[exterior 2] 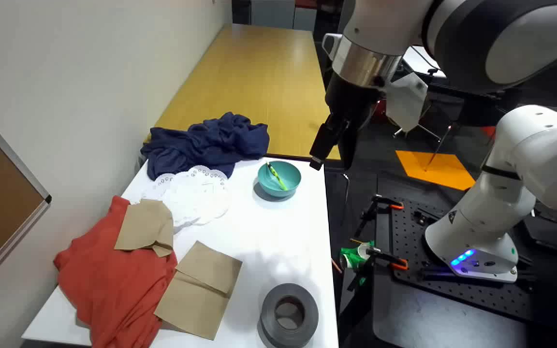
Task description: Remove the pencil from the bowl and move the bowl to the left
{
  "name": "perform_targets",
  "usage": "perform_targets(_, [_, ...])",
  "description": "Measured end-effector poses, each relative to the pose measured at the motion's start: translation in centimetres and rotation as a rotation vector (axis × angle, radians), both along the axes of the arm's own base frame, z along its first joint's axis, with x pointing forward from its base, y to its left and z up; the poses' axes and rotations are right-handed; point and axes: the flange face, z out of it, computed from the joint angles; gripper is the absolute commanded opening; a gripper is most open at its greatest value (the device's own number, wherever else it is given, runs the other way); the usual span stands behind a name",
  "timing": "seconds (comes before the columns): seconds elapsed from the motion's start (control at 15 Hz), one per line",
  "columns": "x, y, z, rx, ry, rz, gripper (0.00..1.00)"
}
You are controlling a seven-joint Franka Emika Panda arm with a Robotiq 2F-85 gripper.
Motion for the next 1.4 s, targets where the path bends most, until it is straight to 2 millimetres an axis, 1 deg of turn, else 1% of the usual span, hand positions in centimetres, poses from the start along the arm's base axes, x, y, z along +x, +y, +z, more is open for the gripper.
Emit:
perform_targets(0.53, [0.0, -0.1, 0.0, -0.002, 0.0, 0.0, 1.0])
perform_targets(0.67, [0.3, -0.9, -0.1, -0.006, 0.001, -0.012, 1.0])
perform_targets(0.8, [0.9, -2.9, -0.2, -0.011, 0.002, -0.037, 1.0])
perform_targets(0.93, [1.8, -5.7, -0.7, -0.011, 0.005, -0.071, 1.0])
perform_targets(1.07, [2.8, -9.1, -1.6, 0.007, 0.006, -0.092, 1.0])
perform_targets(1.2, [3.9, -12.5, -3.0, 0.026, 0.0, -0.104, 1.0])
perform_targets(1.4, [5.4, -17.0, -6.1, 0.04, -0.016, -0.147, 1.0])
